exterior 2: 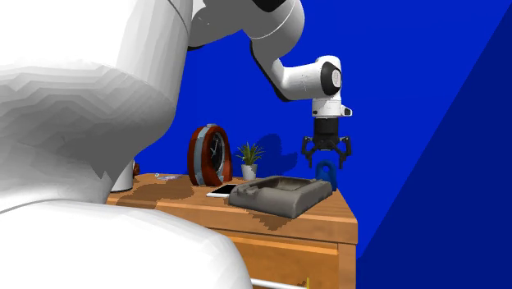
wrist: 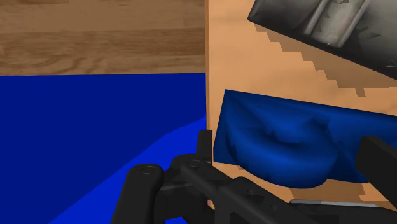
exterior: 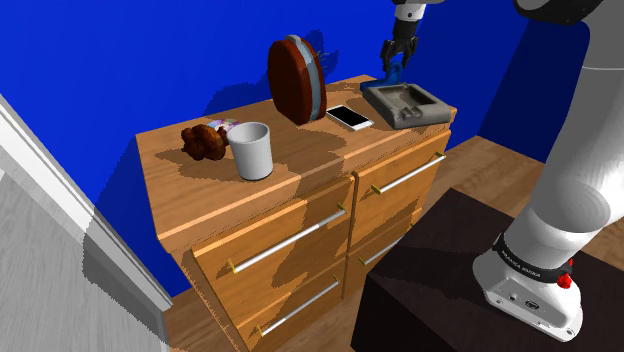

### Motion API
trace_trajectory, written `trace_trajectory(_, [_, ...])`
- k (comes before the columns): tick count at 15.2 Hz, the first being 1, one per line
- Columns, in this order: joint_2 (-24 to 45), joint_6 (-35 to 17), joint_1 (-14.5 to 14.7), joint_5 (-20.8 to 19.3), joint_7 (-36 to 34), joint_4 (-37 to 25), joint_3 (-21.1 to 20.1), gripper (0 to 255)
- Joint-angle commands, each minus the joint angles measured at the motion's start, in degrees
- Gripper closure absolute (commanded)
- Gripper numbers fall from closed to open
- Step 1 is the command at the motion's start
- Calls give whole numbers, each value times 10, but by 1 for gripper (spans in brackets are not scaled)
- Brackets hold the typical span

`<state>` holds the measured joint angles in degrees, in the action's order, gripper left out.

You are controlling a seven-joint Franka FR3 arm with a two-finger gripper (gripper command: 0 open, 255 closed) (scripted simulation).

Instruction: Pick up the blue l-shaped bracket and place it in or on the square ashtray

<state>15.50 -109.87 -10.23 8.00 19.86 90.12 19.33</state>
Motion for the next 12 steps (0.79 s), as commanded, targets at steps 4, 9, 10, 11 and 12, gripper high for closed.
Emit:
trace_trajectory(4, [0,0,0,0,0,0,0,255])
trace_trajectory(9, [0,0,0,0,0,0,0,255])
trace_trajectory(10, [0,0,0,0,0,0,0,255])
trace_trajectory(11, [0,7,0,0,-1,-7,0,255])
trace_trajectory(12, [-1,15,-1,-1,-1,-14,0,255])
